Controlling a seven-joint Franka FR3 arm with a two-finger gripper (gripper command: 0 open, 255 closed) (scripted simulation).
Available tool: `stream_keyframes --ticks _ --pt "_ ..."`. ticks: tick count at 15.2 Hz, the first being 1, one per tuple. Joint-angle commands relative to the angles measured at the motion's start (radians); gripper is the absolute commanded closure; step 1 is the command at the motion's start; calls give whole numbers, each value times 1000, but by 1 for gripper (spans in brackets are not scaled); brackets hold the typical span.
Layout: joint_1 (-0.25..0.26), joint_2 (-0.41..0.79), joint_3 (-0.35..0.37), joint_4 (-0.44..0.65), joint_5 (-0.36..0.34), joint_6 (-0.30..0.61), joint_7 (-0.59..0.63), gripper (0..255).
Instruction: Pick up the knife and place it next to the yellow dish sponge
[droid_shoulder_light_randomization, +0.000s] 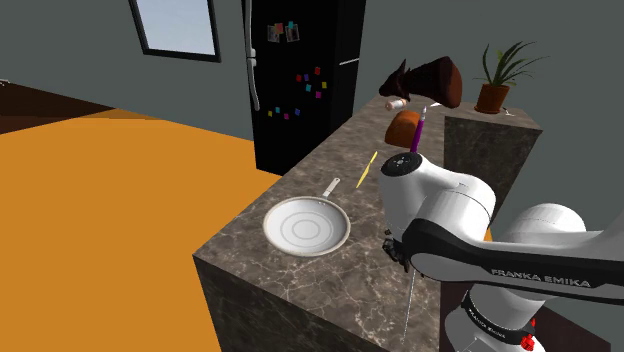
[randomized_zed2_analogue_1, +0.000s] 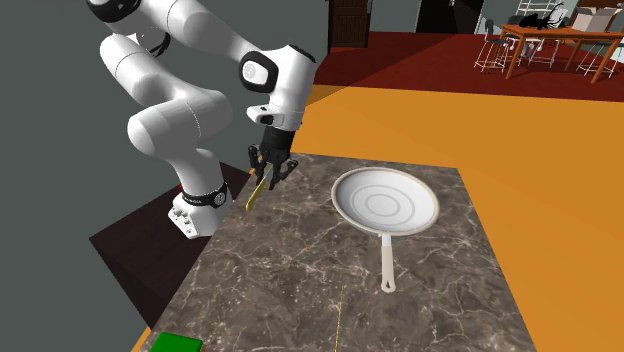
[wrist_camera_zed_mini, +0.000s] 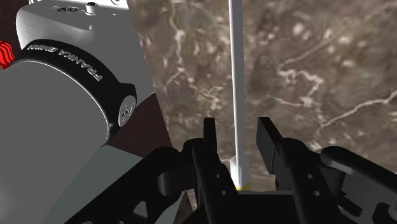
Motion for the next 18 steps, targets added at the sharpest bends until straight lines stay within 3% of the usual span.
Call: stream_keyframes --ticks 1,8,18 --pt "0 0 0 0 0 0 0 255" --pt "0 0 0 -1 0 0 0 255" --pt "-21 -82 -113 87 -104 -158 -32 255"
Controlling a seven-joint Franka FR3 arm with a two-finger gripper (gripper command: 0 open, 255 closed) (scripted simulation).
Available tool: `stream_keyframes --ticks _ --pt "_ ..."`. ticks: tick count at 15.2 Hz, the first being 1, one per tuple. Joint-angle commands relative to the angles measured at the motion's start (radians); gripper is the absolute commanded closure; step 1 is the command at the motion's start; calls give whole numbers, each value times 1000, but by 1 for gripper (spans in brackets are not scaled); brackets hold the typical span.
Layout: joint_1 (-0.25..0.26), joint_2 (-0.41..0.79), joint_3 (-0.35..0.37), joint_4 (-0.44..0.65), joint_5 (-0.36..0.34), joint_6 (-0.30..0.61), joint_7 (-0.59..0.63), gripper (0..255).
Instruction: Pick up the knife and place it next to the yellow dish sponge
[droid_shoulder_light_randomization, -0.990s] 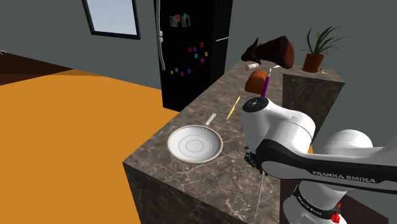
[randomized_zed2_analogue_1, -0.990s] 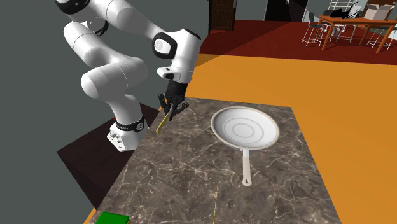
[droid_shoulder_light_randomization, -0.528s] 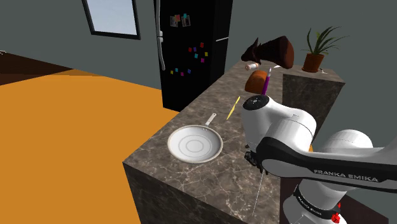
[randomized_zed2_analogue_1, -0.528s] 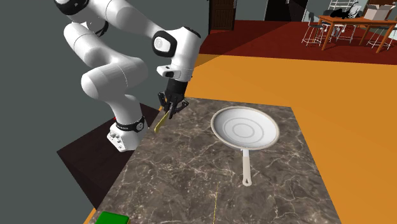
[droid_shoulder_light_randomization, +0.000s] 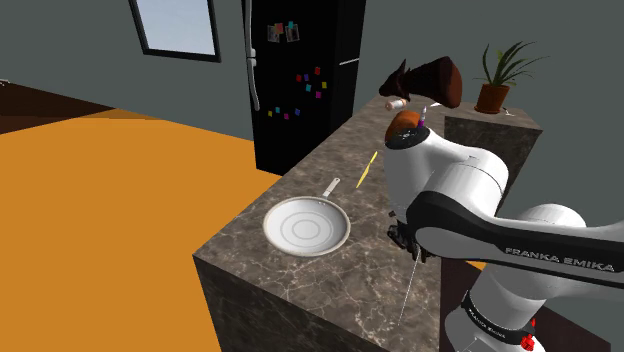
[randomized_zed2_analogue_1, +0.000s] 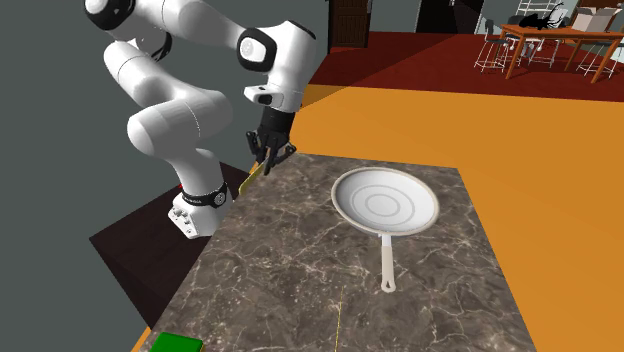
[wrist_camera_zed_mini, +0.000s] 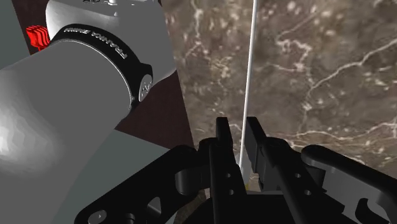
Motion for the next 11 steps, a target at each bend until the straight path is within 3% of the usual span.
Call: stream_keyframes --ticks 1,11 --pt "-2 -14 -19 17 -17 -30 -4 255" --pt "-36 -38 -109 128 -105 -155 -35 255"
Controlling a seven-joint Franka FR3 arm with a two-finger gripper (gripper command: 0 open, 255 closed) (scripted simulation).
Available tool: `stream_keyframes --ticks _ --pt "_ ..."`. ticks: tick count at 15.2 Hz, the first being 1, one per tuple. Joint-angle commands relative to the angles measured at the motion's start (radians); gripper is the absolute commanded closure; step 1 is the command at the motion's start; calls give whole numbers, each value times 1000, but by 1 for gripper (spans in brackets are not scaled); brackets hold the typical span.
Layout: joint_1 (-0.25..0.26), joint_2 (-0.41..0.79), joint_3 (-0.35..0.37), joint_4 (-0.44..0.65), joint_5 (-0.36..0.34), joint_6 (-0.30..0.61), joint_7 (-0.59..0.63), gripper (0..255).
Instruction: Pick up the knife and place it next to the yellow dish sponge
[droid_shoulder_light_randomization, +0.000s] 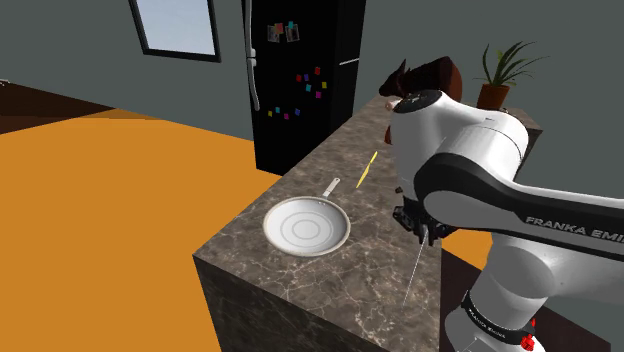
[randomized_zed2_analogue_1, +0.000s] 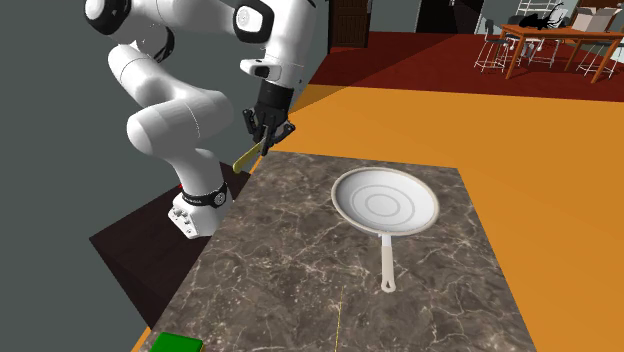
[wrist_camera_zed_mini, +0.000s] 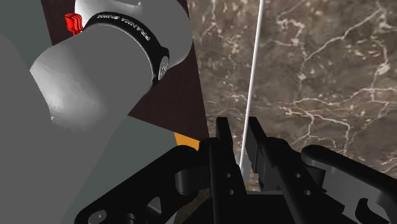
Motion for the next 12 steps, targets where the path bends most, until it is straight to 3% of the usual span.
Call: stream_keyframes --ticks 1,3,12 --pt "-7 -1 -16 22 -16 -22 -6 255" --pt "-12 -1 -26 39 -27 -38 -10 255" --pt "-241 219 -143 58 -214 214 -182 255"
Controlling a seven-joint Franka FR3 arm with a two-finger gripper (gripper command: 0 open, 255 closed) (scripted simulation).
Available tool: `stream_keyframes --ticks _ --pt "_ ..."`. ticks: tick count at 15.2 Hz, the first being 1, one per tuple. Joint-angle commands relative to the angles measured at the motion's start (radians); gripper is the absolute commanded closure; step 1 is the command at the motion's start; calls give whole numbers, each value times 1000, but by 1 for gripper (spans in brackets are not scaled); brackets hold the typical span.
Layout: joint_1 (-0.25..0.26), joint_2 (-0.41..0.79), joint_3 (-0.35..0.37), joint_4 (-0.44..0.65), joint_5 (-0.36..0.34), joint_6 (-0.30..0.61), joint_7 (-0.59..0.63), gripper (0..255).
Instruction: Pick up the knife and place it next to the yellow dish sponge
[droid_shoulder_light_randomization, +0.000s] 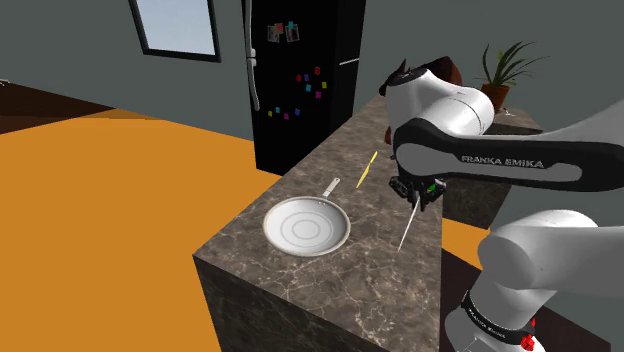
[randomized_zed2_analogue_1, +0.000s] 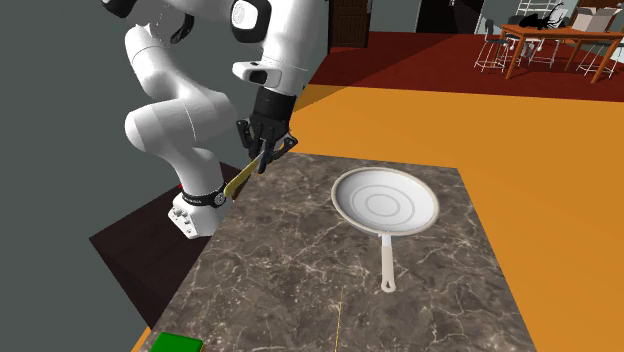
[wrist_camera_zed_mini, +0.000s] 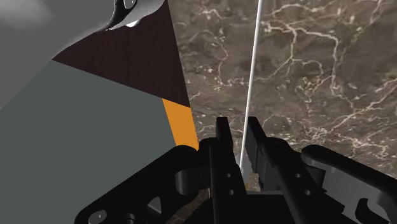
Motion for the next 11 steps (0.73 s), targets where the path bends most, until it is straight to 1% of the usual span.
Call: stream_keyframes --ticks 1,6,11 --pt "-56 70 -17 21 -39 63 -29 255" --pt "-182 240 -52 92 -132 186 -84 255" --pt "-294 422 -70 197 -222 278 -113 255"
